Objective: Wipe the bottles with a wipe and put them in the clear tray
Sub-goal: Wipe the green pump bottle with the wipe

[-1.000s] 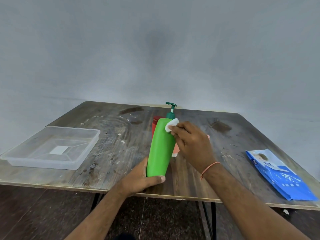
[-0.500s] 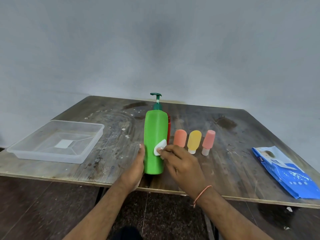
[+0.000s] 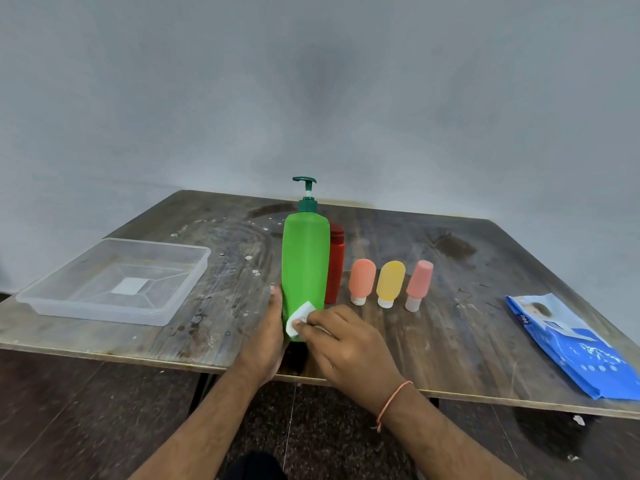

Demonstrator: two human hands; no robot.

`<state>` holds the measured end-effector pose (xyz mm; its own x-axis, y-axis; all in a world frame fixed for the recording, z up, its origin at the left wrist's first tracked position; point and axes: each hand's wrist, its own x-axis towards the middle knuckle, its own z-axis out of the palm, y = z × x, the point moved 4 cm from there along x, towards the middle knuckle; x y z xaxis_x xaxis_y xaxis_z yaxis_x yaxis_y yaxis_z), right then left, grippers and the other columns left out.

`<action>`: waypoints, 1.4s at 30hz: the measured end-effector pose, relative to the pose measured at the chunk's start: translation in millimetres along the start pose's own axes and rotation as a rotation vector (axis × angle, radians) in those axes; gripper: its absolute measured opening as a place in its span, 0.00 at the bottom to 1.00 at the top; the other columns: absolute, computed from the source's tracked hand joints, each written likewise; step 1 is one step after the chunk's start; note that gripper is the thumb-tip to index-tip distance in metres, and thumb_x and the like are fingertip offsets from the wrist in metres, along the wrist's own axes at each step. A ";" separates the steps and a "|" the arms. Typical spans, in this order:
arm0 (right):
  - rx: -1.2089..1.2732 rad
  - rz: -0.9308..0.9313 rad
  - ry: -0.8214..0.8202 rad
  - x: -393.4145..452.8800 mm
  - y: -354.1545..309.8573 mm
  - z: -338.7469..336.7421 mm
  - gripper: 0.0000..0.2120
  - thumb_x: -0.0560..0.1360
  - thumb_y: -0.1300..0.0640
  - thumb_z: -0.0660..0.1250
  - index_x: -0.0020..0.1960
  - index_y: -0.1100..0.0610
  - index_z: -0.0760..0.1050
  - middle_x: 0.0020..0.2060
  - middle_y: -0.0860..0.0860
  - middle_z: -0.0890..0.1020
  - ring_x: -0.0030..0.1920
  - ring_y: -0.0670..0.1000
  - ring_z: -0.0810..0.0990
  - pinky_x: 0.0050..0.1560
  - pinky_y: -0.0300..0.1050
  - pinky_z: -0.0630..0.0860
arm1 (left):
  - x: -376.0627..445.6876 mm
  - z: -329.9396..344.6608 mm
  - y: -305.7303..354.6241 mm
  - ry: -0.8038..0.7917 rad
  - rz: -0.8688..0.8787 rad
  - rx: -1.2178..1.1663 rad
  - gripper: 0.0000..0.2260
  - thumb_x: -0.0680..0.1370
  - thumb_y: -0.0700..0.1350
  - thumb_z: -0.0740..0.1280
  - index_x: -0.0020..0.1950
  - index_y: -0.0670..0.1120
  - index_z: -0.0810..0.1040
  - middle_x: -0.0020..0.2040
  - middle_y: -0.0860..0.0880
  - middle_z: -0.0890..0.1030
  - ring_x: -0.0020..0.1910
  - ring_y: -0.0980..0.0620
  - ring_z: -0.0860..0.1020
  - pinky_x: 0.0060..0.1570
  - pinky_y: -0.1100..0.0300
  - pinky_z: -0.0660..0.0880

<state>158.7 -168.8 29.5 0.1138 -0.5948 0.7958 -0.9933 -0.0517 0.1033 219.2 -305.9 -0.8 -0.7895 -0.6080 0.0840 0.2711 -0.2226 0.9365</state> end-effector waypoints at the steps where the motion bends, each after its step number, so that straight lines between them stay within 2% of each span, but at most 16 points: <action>1: -0.009 0.011 0.010 7.3 0.0 0.1 0.09 0.83 0.60 0.71 0.63 0.57 0.85 0.53 0.51 0.83 0.47 0.56 0.80 0.50 0.49 0.80 | -0.7 -0.2 -0.3 -0.009 0.024 0.003 0.32 0.86 0.61 0.43 0.74 0.42 0.74 0.66 0.39 0.82 0.68 0.42 0.80 0.69 0.48 0.75; 5: -0.050 0.019 0.010 26.5 -3.3 3.9 0.10 0.82 0.60 0.71 0.63 0.56 0.84 0.54 0.51 0.81 0.46 0.55 0.76 0.48 0.50 0.78 | -3.6 -0.6 -0.9 -0.046 0.090 0.009 0.33 0.87 0.60 0.41 0.77 0.39 0.70 0.69 0.37 0.79 0.71 0.41 0.77 0.67 0.54 0.76; 10: -0.024 -0.047 -0.089 16.0 -6.8 11.1 0.11 0.83 0.58 0.68 0.64 0.53 0.83 0.57 0.48 0.80 0.50 0.54 0.77 0.47 0.49 0.79 | -2.1 -3.7 1.1 -0.018 0.074 -0.006 0.35 0.86 0.64 0.41 0.76 0.42 0.72 0.68 0.36 0.80 0.69 0.38 0.78 0.68 0.48 0.77; 12: 0.001 -0.046 -0.107 11.2 -5.8 12.5 0.09 0.84 0.58 0.68 0.62 0.53 0.83 0.57 0.49 0.80 0.51 0.54 0.77 0.48 0.50 0.80 | -1.8 -2.4 0.6 -0.055 0.047 0.027 0.34 0.85 0.66 0.47 0.75 0.43 0.73 0.67 0.37 0.81 0.68 0.38 0.79 0.68 0.46 0.77; 15: 0.030 -0.077 -0.132 4.8 -6.4 14.3 0.07 0.84 0.59 0.67 0.58 0.54 0.83 0.57 0.49 0.81 0.53 0.54 0.79 0.52 0.51 0.81 | 2.2 -3.8 -1.2 -0.061 0.044 0.074 0.31 0.82 0.65 0.60 0.77 0.46 0.69 0.67 0.38 0.81 0.66 0.37 0.80 0.64 0.44 0.78; 18: 0.049 -0.093 -0.155 -5.8 -2.1 17.0 0.09 0.86 0.57 0.65 0.61 0.52 0.83 0.57 0.49 0.81 0.53 0.54 0.79 0.51 0.49 0.81 | 7.7 -7.3 -4.8 -0.022 0.042 0.053 0.31 0.80 0.66 0.62 0.77 0.50 0.68 0.66 0.40 0.82 0.63 0.39 0.82 0.54 0.48 0.82; 22: 0.063 -0.069 -0.224 -21.6 10.7 23.6 0.11 0.86 0.56 0.64 0.64 0.52 0.82 0.58 0.50 0.81 0.55 0.55 0.80 0.50 0.51 0.82 | 13.5 -14.1 -8.3 0.106 0.037 -0.022 0.33 0.77 0.70 0.67 0.76 0.52 0.70 0.67 0.43 0.82 0.67 0.40 0.80 0.65 0.39 0.78; 24: 0.083 -0.011 -0.221 -27.3 18.5 24.4 0.11 0.86 0.57 0.64 0.63 0.53 0.83 0.58 0.50 0.81 0.55 0.54 0.80 0.52 0.51 0.82 | 14.5 -12.8 -6.9 0.131 0.052 -0.047 0.28 0.81 0.66 0.64 0.76 0.53 0.69 0.68 0.45 0.81 0.67 0.44 0.81 0.64 0.42 0.79; 27: 0.153 0.137 -0.143 -29.0 30.2 21.4 0.09 0.84 0.58 0.67 0.61 0.53 0.85 0.56 0.50 0.81 0.53 0.54 0.81 0.51 0.51 0.81 | 15.7 -11.8 -6.0 0.126 0.054 -0.091 0.26 0.80 0.61 0.61 0.76 0.53 0.69 0.67 0.45 0.81 0.64 0.48 0.82 0.62 0.46 0.79; 33: 0.267 0.298 -0.119 -31.9 43.3 23.0 0.10 0.80 0.62 0.73 0.59 0.54 0.85 0.54 0.47 0.80 0.52 0.50 0.82 0.52 0.46 0.80 | 24.0 -19.2 -9.6 0.120 0.024 -0.104 0.24 0.81 0.56 0.64 0.76 0.51 0.70 0.69 0.44 0.81 0.69 0.44 0.79 0.68 0.42 0.76; 37: 0.311 0.415 -0.152 -35.9 50.5 28.1 0.09 0.79 0.60 0.73 0.59 0.54 0.86 0.53 0.42 0.79 0.53 0.45 0.80 0.53 0.35 0.75 | 38.6 -32.6 -3.0 0.116 0.036 0.054 0.25 0.80 0.53 0.67 0.76 0.48 0.70 0.68 0.47 0.82 0.69 0.46 0.79 0.70 0.44 0.75; 42: 0.398 0.527 -0.175 -36.2 58.2 29.9 0.10 0.79 0.58 0.74 0.58 0.49 0.87 0.54 0.37 0.79 0.55 0.37 0.79 0.53 0.30 0.73 | 57.6 -47.5 17.0 0.067 0.004 0.221 0.21 0.78 0.54 0.68 0.70 0.52 0.75 0.63 0.50 0.85 0.65 0.47 0.82 0.65 0.44 0.78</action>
<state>96.2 -174.3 -11.2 -0.3589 -0.7405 0.5682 -0.8507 0.0090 -0.5256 204.5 -380.8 3.7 -0.7483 -0.6594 0.0720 0.1414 -0.0526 0.9886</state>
